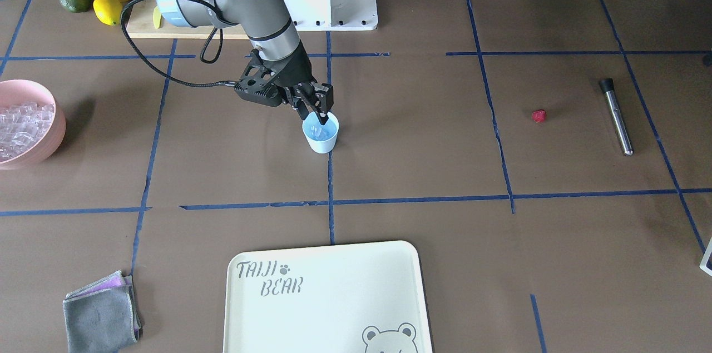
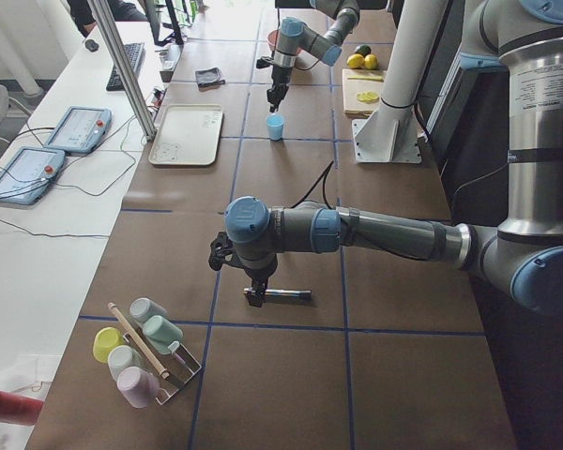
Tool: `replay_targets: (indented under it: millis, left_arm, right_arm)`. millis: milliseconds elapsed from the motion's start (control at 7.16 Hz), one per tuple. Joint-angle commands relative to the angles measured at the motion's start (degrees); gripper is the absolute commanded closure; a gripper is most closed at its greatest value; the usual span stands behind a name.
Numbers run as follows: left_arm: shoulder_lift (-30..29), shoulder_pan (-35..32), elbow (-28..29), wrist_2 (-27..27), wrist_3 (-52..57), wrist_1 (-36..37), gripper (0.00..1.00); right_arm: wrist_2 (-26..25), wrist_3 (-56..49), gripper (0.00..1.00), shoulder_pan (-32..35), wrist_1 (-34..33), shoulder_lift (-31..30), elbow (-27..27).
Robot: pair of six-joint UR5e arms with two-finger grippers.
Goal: Mash ice and strawberries in cup
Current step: 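Release the ice cube into the cup and raise the right gripper away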
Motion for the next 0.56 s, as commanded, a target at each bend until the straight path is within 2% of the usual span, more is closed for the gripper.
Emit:
replay_targets:
  millis: [0, 280, 419]
  left_arm:
    - [-0.01, 0.18, 0.63, 0.15, -0.08, -2.61, 0.00]
    - [-0.27, 0.27, 0.64, 0.25, -0.52, -2.54, 0.00]
    - [-0.62, 1.23, 0.03, 0.16, -0.52, -2.63, 0.00]
  right_arm:
    - [-0.22, -0.01, 0.00, -0.13, 0.05, 0.00, 0.32]
    - [1.61, -0.45, 0.00, 2.83, -0.39, -2.88, 4.68]
    - [8.50, -2.19, 0.00, 8.33, -0.31, -8.21, 7.85]
